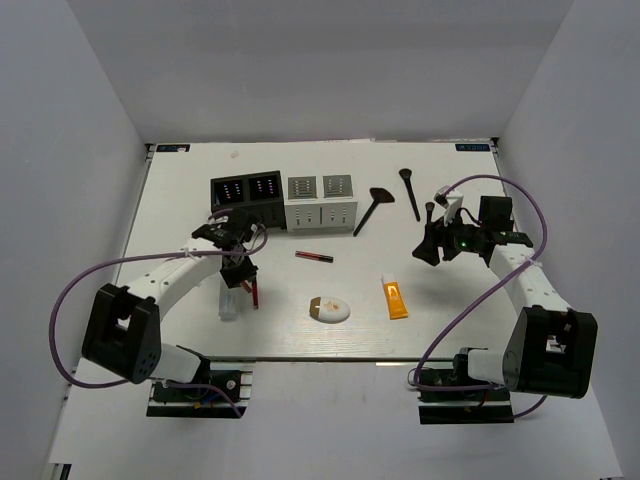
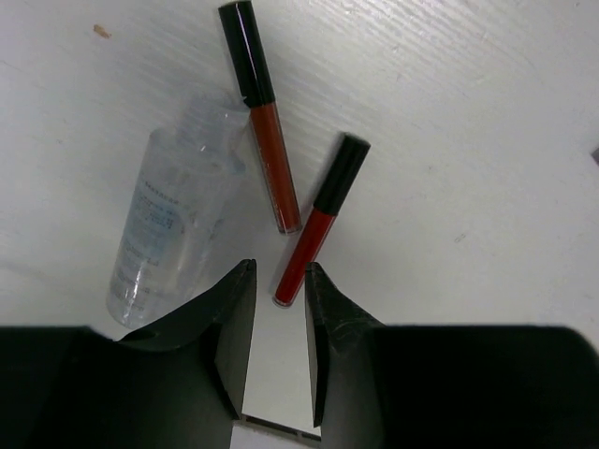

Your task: Organize the makeup

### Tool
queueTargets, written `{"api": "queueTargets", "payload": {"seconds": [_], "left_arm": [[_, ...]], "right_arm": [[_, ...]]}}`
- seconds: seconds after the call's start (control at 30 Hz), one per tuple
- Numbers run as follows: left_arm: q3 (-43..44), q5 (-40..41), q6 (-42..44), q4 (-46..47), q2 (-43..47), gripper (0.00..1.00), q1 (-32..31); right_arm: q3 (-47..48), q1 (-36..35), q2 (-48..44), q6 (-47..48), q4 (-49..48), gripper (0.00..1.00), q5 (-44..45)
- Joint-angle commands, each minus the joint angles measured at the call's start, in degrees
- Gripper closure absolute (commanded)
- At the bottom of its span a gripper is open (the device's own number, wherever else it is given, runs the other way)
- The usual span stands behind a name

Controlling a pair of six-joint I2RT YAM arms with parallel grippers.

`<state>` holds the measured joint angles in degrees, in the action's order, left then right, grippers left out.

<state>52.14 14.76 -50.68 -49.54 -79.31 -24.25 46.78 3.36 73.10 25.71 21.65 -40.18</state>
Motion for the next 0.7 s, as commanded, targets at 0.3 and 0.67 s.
{"api": "queueTargets", "payload": {"seconds": [0.3, 0.67], "left_arm": [[1.8, 4.0, -1.5, 6.7, -4.9, 0.64, -0.7], [2.4, 5.0, -2.5, 7.0, -7.4, 0.65, -0.7]], "right_arm": [[-0.2, 0.2, -0.8, -0.1, -2.1, 0.32, 1.5], [0.1, 0.4, -0.4, 0.7, -2.0, 0.31, 2.7]]}}
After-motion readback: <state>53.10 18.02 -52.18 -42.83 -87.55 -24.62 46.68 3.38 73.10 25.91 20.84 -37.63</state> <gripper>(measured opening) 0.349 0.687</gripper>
